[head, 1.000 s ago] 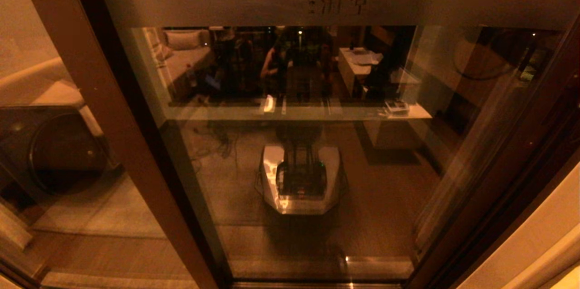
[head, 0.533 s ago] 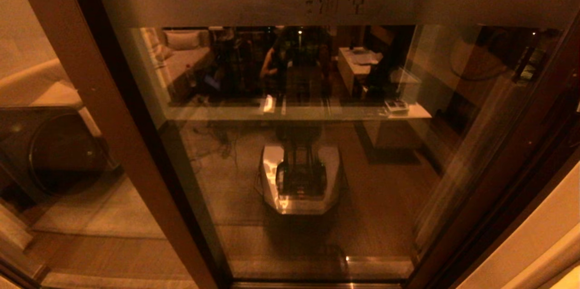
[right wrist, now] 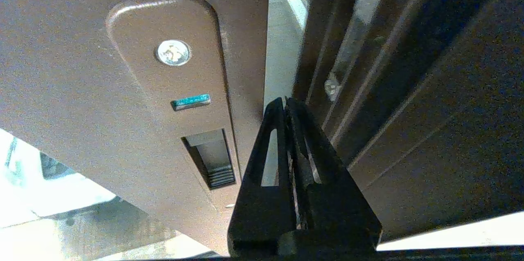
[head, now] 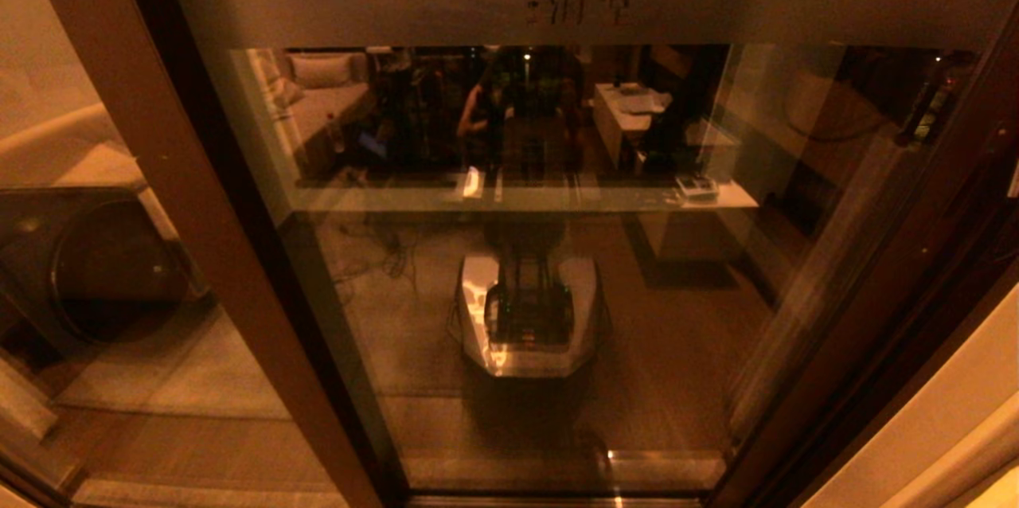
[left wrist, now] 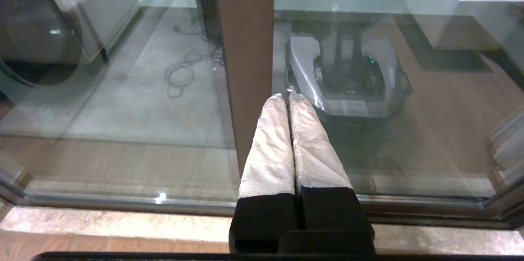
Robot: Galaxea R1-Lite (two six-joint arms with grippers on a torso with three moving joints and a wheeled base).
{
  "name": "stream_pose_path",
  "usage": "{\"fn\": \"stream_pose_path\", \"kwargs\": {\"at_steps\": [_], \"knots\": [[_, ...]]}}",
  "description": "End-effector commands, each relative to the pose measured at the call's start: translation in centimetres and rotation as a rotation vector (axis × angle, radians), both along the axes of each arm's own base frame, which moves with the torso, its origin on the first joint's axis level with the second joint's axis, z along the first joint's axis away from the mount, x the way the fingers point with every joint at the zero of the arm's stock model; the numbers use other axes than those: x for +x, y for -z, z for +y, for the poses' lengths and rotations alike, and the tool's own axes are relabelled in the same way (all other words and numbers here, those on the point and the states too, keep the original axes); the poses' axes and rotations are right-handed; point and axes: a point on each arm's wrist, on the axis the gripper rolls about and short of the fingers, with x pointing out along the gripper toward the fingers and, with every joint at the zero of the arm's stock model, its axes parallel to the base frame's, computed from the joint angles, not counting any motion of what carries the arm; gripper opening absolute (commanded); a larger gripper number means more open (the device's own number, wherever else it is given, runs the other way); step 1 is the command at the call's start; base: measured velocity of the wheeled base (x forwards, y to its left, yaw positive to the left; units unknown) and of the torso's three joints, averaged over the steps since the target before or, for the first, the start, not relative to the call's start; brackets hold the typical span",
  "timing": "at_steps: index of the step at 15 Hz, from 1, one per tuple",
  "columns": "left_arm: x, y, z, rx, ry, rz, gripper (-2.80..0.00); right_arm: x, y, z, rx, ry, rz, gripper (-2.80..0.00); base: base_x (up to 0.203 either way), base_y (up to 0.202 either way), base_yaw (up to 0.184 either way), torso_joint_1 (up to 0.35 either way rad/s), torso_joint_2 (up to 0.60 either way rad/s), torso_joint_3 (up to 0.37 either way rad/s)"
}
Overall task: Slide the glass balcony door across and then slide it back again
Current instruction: Open the slid door
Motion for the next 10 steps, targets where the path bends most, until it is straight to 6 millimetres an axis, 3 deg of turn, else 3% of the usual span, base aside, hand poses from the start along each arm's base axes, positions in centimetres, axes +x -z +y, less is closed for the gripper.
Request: {"fn": "stream_pose_path", "kwargs": {"at_steps": [1,10], "knots": [[0.0,0.0,0.0,0.000,-0.001,-0.001,-2.80,-0.2,-0.2,0.3,-0.004,-0.007,-0.004,-2.80,0.000,0.000,0.000,0.000,0.00,0.000],[0.0,0.0,0.0,0.000,-0.001,0.000,-2.80,-0.2,0.2,2.5,0.036,-0.074,0.010,-2.80,0.000,0.000,0.000,0.000,0.00,0.000]]}}
